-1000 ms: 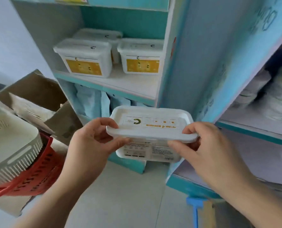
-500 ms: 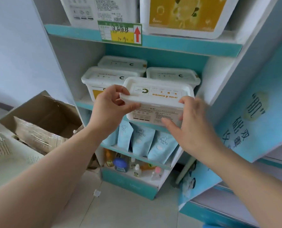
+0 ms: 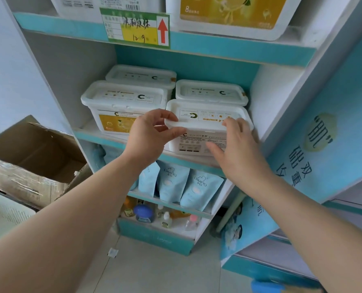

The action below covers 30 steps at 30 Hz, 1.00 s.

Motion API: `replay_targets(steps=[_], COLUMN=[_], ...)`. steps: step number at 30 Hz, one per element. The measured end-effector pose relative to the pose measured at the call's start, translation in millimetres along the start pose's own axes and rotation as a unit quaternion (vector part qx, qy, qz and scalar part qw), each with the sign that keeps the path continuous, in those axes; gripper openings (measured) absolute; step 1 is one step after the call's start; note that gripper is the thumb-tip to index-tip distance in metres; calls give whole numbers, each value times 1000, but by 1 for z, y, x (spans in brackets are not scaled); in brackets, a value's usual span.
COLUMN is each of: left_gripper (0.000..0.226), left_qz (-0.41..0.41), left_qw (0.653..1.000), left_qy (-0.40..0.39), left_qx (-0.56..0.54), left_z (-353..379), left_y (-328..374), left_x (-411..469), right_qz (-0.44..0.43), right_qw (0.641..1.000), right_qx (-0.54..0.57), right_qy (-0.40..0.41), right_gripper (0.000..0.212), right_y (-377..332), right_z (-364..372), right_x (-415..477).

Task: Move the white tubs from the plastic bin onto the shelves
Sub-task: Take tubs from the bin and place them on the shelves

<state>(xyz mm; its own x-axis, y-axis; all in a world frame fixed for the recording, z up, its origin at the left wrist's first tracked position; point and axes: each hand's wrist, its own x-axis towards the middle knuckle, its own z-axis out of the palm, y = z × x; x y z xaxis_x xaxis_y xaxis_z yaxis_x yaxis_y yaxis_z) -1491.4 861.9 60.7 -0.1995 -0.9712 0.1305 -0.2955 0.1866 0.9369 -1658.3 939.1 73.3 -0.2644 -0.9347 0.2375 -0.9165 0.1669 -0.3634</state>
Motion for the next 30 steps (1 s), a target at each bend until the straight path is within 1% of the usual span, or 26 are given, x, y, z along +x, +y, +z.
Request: replay_targets(steps=[5,8,12,15,17,21,27,30], left_gripper=[23,28,49,47,41,33,39,38], left_qz=[16,14,57,90,117,155,200,214], left_qw=[1000,1000,986,970,960,942,926,918], left_qy=[-9,12,71,70,40,-55,-179,-221], left_qx=[-5,5,138,216,251,291,266,249], left_z=[1,7,18,33,49,96,206,271], left_y=[-3,-2,2,5,4,6,35,56], left_x=[4,-4,-42,-88,-119,-171,-225,-247], right_qz=[-8,-16,-78,-105,-93,-34,62,105], right_qw=[1000,1000,996,993,995,998,996,993], right_qx=[1,14,46,48,34,2,-21,-33], right_qy=[26,6,-28,-32,-26,-44,-53,-45], right_gripper=[55,60,61,52,46,47,46,51], right_y=[-1,1,9,29,53,114,221,275], right_z=[7,5,-9,-24,-32,-50,-88,-112], right_x=[-5,-12,-42,-82,-111,-165,-240,-270])
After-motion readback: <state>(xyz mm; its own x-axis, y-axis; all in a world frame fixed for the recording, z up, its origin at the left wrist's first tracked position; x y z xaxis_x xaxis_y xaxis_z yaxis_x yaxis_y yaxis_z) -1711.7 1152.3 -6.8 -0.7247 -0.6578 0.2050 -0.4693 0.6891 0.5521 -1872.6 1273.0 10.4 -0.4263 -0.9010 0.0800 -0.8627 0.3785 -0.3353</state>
